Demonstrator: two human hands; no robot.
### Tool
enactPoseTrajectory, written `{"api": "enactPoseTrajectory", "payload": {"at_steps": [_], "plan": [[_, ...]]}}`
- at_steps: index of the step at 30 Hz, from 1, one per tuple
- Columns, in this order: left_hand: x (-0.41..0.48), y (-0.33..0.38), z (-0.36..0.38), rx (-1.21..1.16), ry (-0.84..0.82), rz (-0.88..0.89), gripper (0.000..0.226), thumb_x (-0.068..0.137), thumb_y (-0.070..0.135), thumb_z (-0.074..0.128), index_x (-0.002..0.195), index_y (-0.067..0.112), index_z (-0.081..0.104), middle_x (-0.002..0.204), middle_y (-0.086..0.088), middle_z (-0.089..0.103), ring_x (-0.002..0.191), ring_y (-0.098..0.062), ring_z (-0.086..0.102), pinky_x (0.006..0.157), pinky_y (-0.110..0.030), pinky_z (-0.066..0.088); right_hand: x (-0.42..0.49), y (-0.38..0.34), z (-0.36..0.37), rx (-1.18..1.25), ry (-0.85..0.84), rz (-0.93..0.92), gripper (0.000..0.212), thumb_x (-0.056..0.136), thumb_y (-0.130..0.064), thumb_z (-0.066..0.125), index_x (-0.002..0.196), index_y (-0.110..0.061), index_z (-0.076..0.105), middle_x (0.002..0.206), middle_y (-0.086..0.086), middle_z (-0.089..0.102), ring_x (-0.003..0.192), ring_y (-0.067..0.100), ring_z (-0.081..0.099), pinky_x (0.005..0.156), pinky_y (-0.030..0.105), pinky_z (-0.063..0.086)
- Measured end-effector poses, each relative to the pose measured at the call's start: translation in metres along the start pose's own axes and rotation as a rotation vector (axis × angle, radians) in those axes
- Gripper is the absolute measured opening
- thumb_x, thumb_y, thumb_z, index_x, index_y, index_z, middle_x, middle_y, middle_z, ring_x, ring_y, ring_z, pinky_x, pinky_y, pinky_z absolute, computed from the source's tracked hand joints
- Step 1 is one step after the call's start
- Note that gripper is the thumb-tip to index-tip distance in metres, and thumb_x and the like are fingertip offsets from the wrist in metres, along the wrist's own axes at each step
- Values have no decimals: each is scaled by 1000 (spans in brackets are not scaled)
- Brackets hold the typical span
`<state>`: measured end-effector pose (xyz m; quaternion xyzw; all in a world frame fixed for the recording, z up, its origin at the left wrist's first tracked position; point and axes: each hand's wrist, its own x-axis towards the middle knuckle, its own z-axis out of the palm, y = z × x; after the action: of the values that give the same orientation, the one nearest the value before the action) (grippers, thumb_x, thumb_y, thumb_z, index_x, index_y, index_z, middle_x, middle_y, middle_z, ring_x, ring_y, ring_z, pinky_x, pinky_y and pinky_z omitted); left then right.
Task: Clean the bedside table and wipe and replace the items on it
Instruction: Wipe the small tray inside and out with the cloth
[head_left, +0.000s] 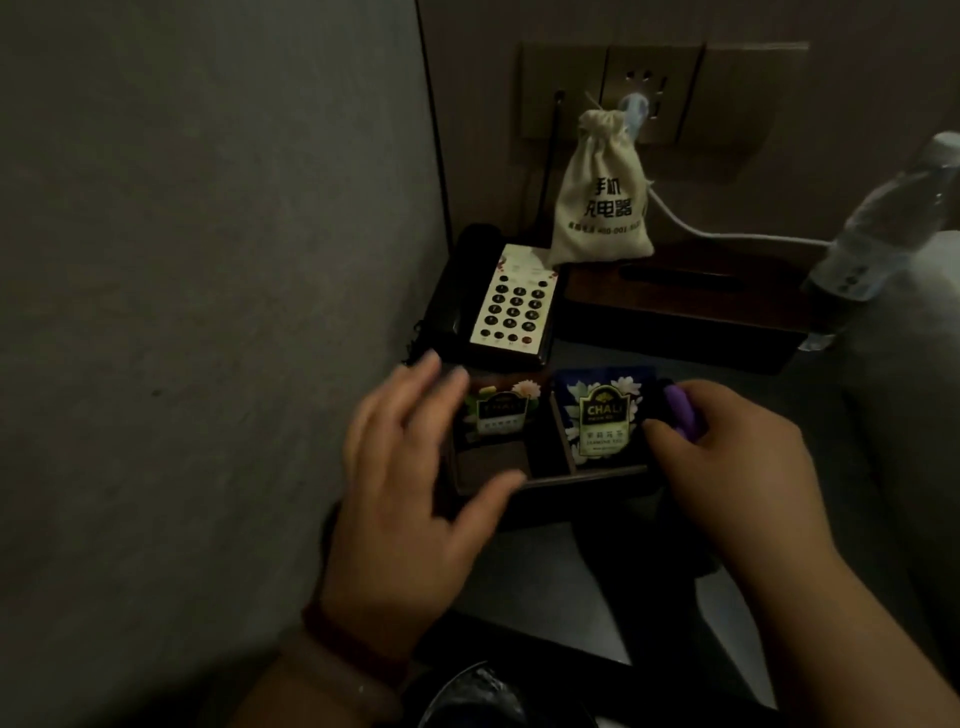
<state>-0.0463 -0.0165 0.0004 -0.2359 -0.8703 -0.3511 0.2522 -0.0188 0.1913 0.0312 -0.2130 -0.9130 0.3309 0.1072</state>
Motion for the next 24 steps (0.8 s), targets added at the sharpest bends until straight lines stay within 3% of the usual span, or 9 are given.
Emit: {"api": "enactPoseTrajectory", "payload": {"at_steps": [3,6,9,12,14,17,20,24], "plan": [[20,-6,1,-126,-19,-242,64,80,45,67,137,33,40,139,24,31,138,-6,26,110,-8,17,1,4,1,-34,2,-27,16,87,-25,63,91,-33,50,74,-14,50,68,2,49,54,24,39],[30,-11,7,-242,-66,-311,20,80,28,71,96,39,65,134,24,44,135,-3,35,109,-13,26,1,6,3,-42,-5,-21,12,86,-25,63,91,-31,54,74,-13,52,68,4,50,55,25,40],[38,-1,0,-391,39,-253,15,79,24,73,75,37,67,124,19,58,127,-2,46,104,-14,34,3,6,4,-60,2,-10,12,86,-26,63,95,-29,56,74,-15,51,69,4,51,60,31,47],[50,22,-16,-700,79,-203,10,79,25,67,74,33,68,119,14,64,118,-7,56,91,-17,47,2,6,2,-76,19,-21,12,85,-28,62,94,-31,55,74,-15,51,68,3,51,61,32,49],[54,31,-19,-841,16,-219,7,77,20,73,75,26,69,120,11,65,114,-8,60,84,-17,50,2,5,2,-88,25,-40,10,85,-28,62,91,-32,55,74,-13,53,67,4,52,59,29,48],[55,36,-7,-764,-151,-280,5,75,30,75,75,28,71,122,18,61,112,-5,59,88,-26,52,-1,3,2,-80,11,-48,10,84,-29,62,91,-32,56,75,-12,55,68,4,53,62,33,51],[50,35,13,-574,-210,-326,2,80,32,67,80,31,69,120,24,59,111,9,53,91,-22,50,-2,2,1,-70,-3,-36,13,84,-30,63,93,-35,55,76,-12,54,69,5,55,65,35,54],[46,33,30,-522,-262,-377,10,87,25,63,92,32,61,115,24,60,103,12,55,76,-17,55,-1,6,1,-83,-34,-20,14,84,-31,62,95,-35,55,78,-12,54,72,5,55,68,35,54]]}}
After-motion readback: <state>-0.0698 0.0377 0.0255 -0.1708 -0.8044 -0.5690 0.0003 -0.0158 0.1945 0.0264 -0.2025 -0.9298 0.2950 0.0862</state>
